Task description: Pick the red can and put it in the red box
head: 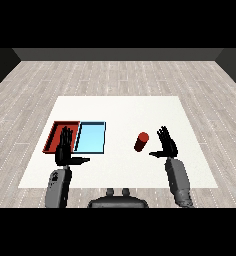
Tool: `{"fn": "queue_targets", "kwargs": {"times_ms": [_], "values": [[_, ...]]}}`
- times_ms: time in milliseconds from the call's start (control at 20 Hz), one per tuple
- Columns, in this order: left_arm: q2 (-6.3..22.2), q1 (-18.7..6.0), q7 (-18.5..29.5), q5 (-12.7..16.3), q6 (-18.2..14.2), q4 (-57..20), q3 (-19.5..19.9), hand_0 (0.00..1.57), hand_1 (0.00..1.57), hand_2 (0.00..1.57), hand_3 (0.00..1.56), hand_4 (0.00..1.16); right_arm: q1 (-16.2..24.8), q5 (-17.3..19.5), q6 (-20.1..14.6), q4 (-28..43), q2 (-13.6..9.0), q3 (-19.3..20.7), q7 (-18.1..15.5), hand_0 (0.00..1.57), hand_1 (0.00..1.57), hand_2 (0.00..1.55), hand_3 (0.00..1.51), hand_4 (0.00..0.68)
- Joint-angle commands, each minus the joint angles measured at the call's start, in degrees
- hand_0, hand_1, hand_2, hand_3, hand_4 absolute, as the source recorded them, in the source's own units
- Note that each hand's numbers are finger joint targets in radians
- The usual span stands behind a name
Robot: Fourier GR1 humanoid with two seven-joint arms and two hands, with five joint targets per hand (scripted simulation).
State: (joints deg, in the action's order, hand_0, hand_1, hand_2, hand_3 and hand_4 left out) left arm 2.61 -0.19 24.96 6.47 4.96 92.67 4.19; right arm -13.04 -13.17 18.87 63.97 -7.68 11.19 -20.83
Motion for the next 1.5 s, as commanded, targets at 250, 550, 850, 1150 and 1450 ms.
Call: {"fn": "queue_targets", "kwargs": {"times_ms": [250,550,850,1150,1450], "values": [[0.4,-1.0,0.2,0.6,0.6,-1.0,0.7,0.0,0.0,0.0,0.0,0.0,-6.6,0.2,1.0,-12.2,0.1,-0.2,-5.4,0.0,0.0,0.0,0.0,0.0],[-0.9,-0.7,-1.9,0.1,-1.3,1.8,-1.0,0.0,0.0,0.0,0.0,0.0,-5.3,0.4,-2.5,-10.8,3.8,-2.4,-5.2,0.0,0.0,0.0,0.0,0.0],[-1.1,-0.6,0.8,0.0,-0.2,-0.1,-1.4,0.0,0.0,0.0,0.0,0.0,-4.5,-1.1,-3.4,-6.5,5.2,-4.1,-0.9,0.0,0.0,0.0,0.0,0.0],[0.9,1.7,0.7,2.5,2.9,1.4,0.7,0.0,0.0,0.0,0.0,0.0,-9.5,-1.4,-4.2,-12.2,3.8,-2.9,-0.7,0.0,0.0,0.0,0.0,0.0],[-1.6,0.0,2.5,-0.3,0.3,-0.9,-1.7,0.0,0.0,0.0,0.0,0.0,-10.8,-0.6,-7.5,-13.0,5.2,-3.6,-0.6,0.0,0.0,0.0,0.0,0.0]]}}
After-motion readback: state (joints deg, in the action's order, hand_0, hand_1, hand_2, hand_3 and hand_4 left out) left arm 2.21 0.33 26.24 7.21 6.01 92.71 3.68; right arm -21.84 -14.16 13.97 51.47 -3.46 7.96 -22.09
